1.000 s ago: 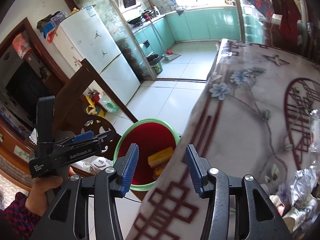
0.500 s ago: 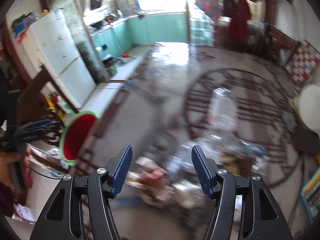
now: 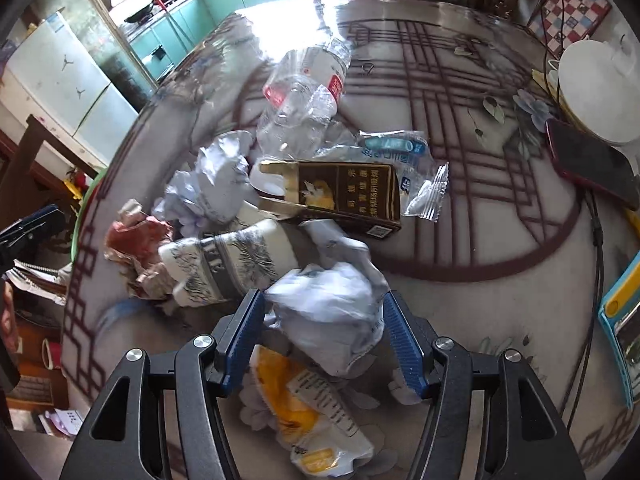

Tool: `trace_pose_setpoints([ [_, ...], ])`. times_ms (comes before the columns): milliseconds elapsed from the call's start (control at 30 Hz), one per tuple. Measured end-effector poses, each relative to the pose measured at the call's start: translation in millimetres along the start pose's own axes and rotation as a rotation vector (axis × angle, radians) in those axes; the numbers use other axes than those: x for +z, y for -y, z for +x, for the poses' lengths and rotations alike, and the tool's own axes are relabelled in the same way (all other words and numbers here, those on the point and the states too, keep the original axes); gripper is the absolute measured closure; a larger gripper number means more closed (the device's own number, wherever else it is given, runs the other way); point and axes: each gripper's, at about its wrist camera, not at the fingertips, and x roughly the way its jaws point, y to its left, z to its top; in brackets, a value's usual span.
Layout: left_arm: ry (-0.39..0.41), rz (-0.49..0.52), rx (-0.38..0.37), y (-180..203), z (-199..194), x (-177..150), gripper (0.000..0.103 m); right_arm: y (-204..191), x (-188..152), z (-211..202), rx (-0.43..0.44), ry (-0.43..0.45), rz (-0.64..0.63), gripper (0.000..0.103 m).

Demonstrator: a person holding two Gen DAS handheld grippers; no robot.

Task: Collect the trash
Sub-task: 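Grasp crumpled brown paper with the left tool while the right tool grasps white paper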

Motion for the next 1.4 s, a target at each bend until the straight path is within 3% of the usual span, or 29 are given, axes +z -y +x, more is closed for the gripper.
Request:
trace_pose_setpoints([
  [33,-0.010,0.003,0.000,8,3,-3,0.021,4,-1,-1,0.027,0.008,0.000,0.061],
  [100,-0.029,0.010,-0.001,21,7,-8,0.021,9,1,0,0.051,0.009,-0.009,0.066],
  [333,-0.079,0.032,0.011,52,28,-14,0.021,33,12,-39,0.072,0.123,0.020,0.068],
  [533,-0.133,-0.086,0.016,50,56,-8,0.023,35,27,-62,0.118,0.194,0.053,0.067],
  [567,-0.139,-0.096,0.020,49,59,-8,0.030,32,28,-63,0.126,0.198,0.052,0.066],
  [633,-0.172,-0.133,0.002,46,64,-11,0.065,25,30,-64,0.138,0.197,0.048,0.066],
  [667,-0.164,-0.166,-0.021,43,61,-11,0.072,23,32,-65,0.146,0.197,0.045,0.066],
  [733,-0.139,-0.168,0.002,43,51,-11,0.076,17,34,-67,0.162,0.201,0.035,0.066],
  [1067,0.017,-0.132,0.107,31,-14,-1,0.076,-6,44,-84,0.202,0.255,-0.008,0.066],
  [1400,0.055,-0.166,0.121,14,-29,5,0.075,-26,53,-80,0.218,0.246,-0.046,0.066],
])
